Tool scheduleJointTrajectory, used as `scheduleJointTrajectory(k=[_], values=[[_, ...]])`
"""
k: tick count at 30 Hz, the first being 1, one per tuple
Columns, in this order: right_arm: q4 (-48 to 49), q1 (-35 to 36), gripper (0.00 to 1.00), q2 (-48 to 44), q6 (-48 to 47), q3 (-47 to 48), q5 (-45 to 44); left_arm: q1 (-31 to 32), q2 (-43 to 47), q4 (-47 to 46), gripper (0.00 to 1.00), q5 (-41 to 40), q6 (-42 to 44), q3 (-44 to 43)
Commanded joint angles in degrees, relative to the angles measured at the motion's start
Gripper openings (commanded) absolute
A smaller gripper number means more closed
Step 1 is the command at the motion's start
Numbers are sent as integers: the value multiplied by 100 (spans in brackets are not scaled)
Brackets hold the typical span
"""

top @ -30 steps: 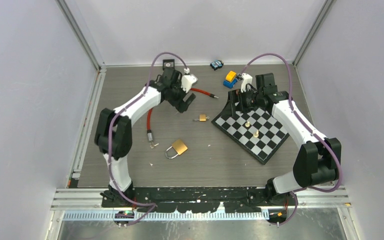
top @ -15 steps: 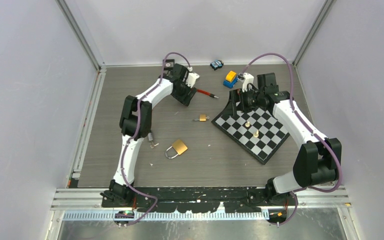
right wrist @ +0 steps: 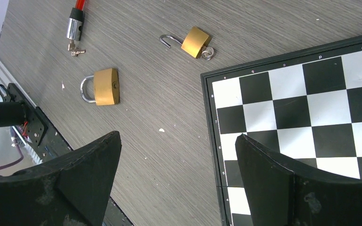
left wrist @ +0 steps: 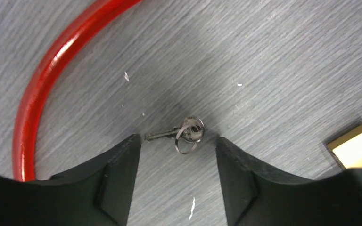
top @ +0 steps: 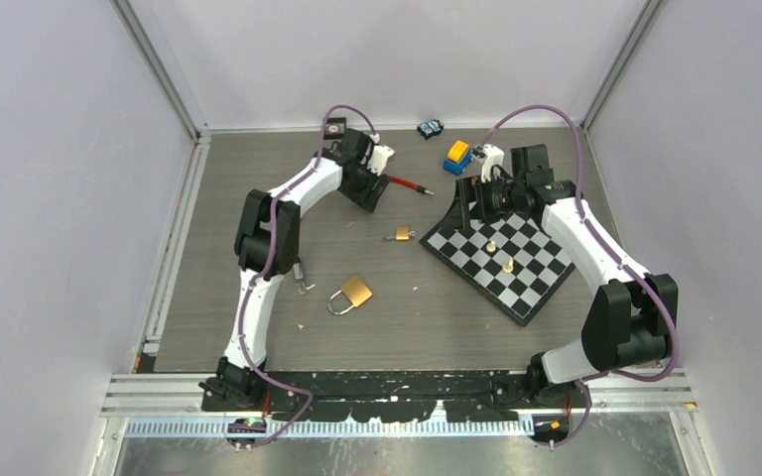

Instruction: Unlock with the key

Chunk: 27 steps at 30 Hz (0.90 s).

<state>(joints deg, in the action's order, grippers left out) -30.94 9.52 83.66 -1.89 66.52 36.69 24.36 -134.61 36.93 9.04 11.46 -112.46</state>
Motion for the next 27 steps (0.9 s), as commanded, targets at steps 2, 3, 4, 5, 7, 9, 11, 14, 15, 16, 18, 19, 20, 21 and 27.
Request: scheduleJointTrajectory(k=[2, 3, 4, 5, 7, 9, 11, 14, 15, 16, 18, 19, 20, 21, 27], values=[[53, -27, 96, -45, -92, 150, 175, -4, 564, -257, 69, -222, -90, 520], [47, -29, 96, -42, -92, 157, 182, -2, 631, -327, 71, -234, -84, 610], [42, -29, 96, -28, -92, 159, 193, -1, 694, -369, 71, -238, -84, 664], [32, -27, 96, -21, -92, 158, 200, -1, 744, -392, 71, -232, -85, 711], [28, -29, 96, -8, -92, 168, 214, -1, 808, -399, 69, -185, -125, 759], [25, -29, 96, 6, -92, 175, 216, 7, 854, -410, 64, -101, -202, 817], [25, -29, 96, 6, -92, 177, 224, 24, 858, -410, 59, -13, -275, 855], [18, -29, 96, 23, -92, 177, 225, 51, 766, -402, 56, 1, -315, 804], [18, -22, 96, 20, -92, 177, 224, 51, 709, -361, 55, 1, -347, 748], [17, -29, 96, 23, -92, 177, 225, 51, 636, -317, 54, 1, -361, 667], [17, -29, 96, 29, -92, 173, 226, 51, 483, -174, 52, 22, -406, 486], [18, -29, 96, 34, -92, 176, 223, 51, 412, -126, 51, 58, -429, 415], [18, -29, 96, 33, -92, 177, 225, 51, 356, -89, 50, 88, -471, 361], [18, -29, 96, 36, -97, 177, 225, 51, 318, -73, 50, 125, -506, 318], [4, -33, 96, 58, -101, 181, 231, 51, 196, -45, 46, 148, -578, 180]])
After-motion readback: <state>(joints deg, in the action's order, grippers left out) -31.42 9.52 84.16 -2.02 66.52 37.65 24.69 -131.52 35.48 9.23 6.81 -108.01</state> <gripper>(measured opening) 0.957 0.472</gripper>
